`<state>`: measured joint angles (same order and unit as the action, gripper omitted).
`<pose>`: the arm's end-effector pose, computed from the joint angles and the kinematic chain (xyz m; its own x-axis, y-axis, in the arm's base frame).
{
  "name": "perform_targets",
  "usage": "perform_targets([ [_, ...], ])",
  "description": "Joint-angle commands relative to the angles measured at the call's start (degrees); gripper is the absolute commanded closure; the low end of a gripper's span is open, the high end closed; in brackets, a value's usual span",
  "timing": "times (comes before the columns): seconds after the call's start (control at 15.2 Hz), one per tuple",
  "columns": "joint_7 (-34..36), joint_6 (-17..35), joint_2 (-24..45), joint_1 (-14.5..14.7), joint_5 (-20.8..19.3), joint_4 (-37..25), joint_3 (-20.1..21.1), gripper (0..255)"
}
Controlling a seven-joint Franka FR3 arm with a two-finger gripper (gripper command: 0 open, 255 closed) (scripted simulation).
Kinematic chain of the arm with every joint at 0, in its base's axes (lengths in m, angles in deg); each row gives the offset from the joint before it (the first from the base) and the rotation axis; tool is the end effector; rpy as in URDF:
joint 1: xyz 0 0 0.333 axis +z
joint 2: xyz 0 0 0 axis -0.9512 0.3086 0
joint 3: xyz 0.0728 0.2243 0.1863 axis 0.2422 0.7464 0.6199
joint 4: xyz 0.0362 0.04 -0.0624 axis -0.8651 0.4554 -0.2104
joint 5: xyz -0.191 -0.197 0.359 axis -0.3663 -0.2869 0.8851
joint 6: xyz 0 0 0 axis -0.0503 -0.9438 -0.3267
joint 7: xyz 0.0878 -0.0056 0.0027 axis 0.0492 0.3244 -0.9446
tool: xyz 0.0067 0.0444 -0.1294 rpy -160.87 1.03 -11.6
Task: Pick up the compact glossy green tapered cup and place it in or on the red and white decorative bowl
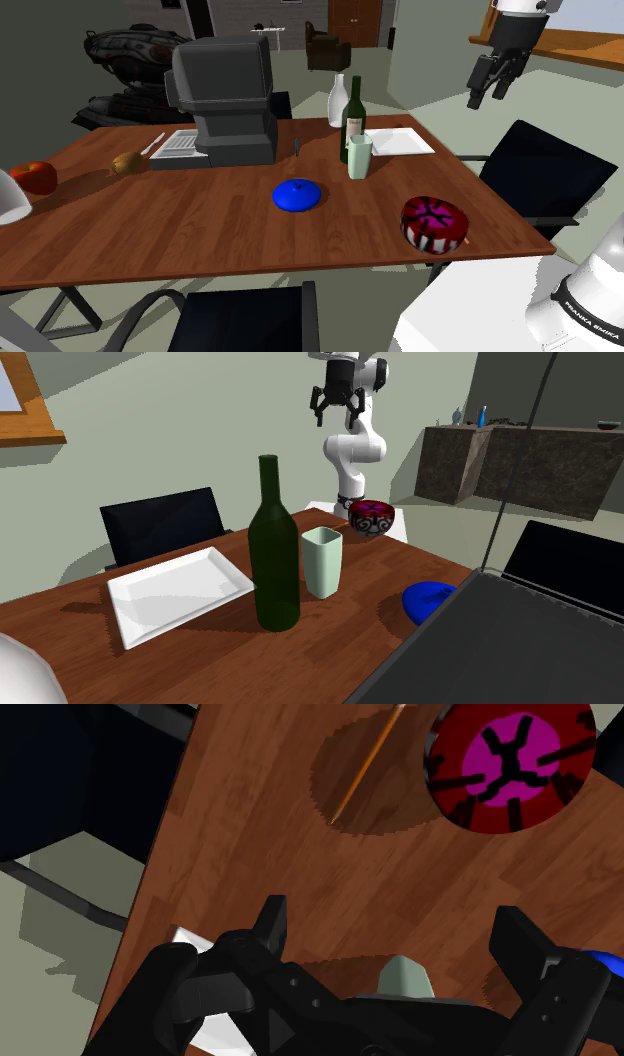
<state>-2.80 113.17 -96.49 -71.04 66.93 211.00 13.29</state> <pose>0.3890 -0.0207 0.5530 0.9917 -0.1042 0.0748 -0.1077 -0.9932 0.0445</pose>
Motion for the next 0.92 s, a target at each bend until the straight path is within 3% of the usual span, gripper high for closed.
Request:
perform_targets([
  [0.0, 0.0, 0.0, 0.0, 0.0, 0.0, 0.0, 0.0, 0],
  [0.86, 0.5, 12.7, 29.8, 2.1, 2.4, -12.9, 0.5, 0],
])
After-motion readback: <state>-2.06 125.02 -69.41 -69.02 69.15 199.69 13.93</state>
